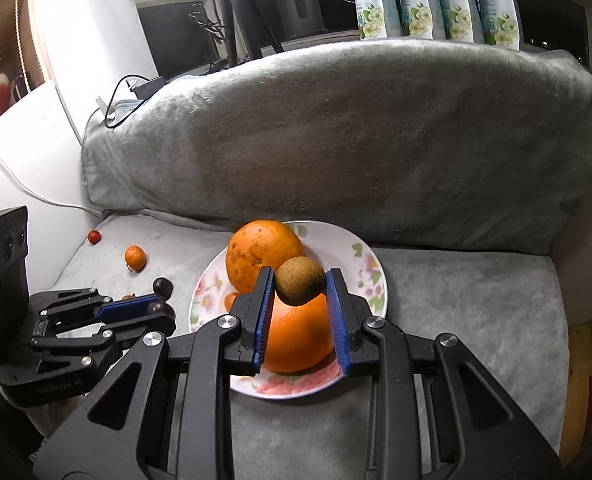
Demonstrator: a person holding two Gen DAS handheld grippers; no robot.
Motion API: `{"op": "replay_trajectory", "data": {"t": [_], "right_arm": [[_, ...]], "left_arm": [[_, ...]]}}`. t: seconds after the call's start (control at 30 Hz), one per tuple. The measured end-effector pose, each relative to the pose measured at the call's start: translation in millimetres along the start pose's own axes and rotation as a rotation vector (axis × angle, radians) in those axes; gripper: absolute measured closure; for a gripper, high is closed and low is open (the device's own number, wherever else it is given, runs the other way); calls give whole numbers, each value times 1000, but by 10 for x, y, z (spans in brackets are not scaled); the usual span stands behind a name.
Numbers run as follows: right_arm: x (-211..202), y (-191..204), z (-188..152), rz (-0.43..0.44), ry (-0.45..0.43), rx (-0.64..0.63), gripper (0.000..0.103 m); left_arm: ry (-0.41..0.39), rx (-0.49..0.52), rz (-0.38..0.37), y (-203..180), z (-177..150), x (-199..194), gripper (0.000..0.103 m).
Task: Organize fruits
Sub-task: 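Carry plum and brown fruit onto the plate and open both tools, then move the left tool to a tangerine while the right tool approaches another brown fruit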
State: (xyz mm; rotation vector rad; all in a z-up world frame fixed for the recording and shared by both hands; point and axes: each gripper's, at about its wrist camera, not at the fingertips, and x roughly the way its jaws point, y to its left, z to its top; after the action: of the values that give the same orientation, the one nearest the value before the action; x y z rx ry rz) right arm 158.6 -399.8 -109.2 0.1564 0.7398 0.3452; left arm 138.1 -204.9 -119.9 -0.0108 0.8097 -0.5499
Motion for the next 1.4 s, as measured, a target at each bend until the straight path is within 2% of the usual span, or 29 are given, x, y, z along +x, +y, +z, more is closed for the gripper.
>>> {"op": "replay_trajectory", "data": {"t": [0.63, 0.7, 0.73, 0.77, 0.8, 0.83, 0.87, 0.9, 0.97, 1.03, 1.1, 1.2, 1.4], "right_arm": [[244, -114, 38, 9, 37, 27, 75], [255, -109, 44, 5, 36, 24, 75], [260, -107, 48, 4, 36, 24, 73], [262, -103, 49, 3, 36, 24, 62], [261, -100, 51, 0, 32, 24, 44], [251, -95, 51, -5, 23, 24, 38], [240, -88, 51, -9, 13, 24, 34], [228, -86, 54, -11, 8, 23, 34], [219, -87, 60, -10, 6, 26, 32], [211, -83, 65, -14, 1, 27, 23], [195, -74, 71, -11, -9, 26, 12], [174, -59, 79, -12, -16, 31, 3], [159, -17, 92, -20, -17, 23, 2]], "left_arm": [[14, 29, 7, -41, 41, 152, 81], [15, 29, 7, -46, 43, 154, 79], [16, 28, 10, -46, 48, 157, 76], [15, 26, 15, -42, 54, 159, 71], [16, 24, 18, -39, 61, 164, 67], [16, 23, 19, -36, 65, 165, 65], [13, 22, 20, -32, 66, 161, 57], [8, 22, 23, -29, 67, 155, 47], [-2, 24, 25, -32, 67, 133, 42], [-7, 33, 26, -52, 71, 119, 38], [-15, 41, 36, -71, 69, 98, 26], [-26, 46, 53, -94, 71, 71, 24], [-21, 44, 71, -105, 71, 39, 24]]}}
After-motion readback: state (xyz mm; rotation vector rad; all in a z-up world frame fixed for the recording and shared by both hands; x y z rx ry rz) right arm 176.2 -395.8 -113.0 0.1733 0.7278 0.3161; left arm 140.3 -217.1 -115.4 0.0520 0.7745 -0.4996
